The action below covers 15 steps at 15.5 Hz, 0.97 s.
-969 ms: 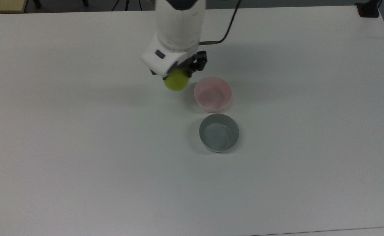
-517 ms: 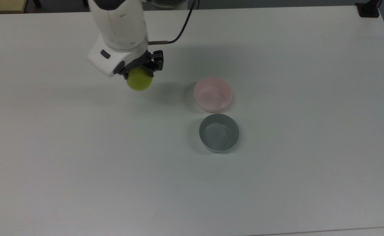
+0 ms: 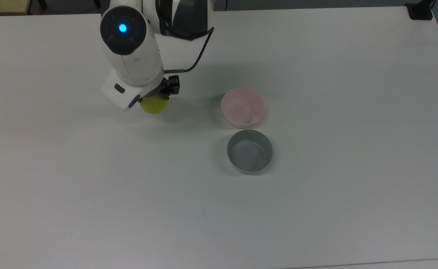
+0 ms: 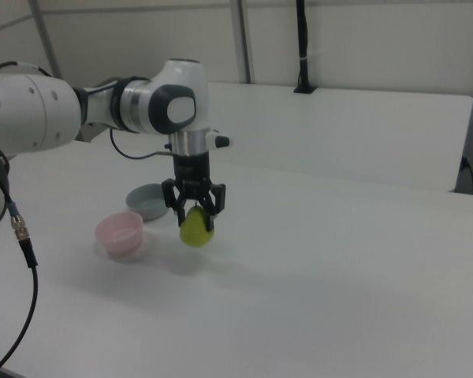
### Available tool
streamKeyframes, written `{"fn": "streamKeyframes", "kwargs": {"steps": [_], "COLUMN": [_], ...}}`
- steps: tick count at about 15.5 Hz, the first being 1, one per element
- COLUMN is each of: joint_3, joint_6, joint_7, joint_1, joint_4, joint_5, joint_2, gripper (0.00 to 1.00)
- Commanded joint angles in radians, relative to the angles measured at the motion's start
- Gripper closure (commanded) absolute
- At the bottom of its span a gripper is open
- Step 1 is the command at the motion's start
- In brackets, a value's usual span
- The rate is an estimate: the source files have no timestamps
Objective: Pick up a pear from the bowl
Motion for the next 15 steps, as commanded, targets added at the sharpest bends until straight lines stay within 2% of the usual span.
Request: {"fn": "streamKeyframes", "kwargs": {"steps": [1, 5, 7, 8, 10, 12, 14, 15], "joint_3": [0.001, 0.003, 0.003, 0.003, 0.003, 0.003, 0.000, 0.000], "joint_6": [0.049, 0.078, 0.079, 0.078, 0.076, 0.067, 0.064, 0.064], "joint_7": [-0.007, -0.010, -0.010, -0.013, -0.015, -0.012, -0.004, -0.007], "joint_1": [0.013, 0.025, 0.025, 0.025, 0.024, 0.022, 0.019, 0.016], "joint_4": [-0.031, -0.035, -0.045, -0.045, -0.045, -0.042, -0.034, -0.034], "joint_5": [-0.051, -0.062, -0.072, -0.072, -0.072, -0.071, -0.068, -0.063], "joint_2": [0.031, 0.071, 0.071, 0.078, 0.077, 0.071, 0.049, 0.022], "gripper": [0.86, 0.86, 0.79, 0.70, 0.38, 0.16, 0.00, 0.00]}}
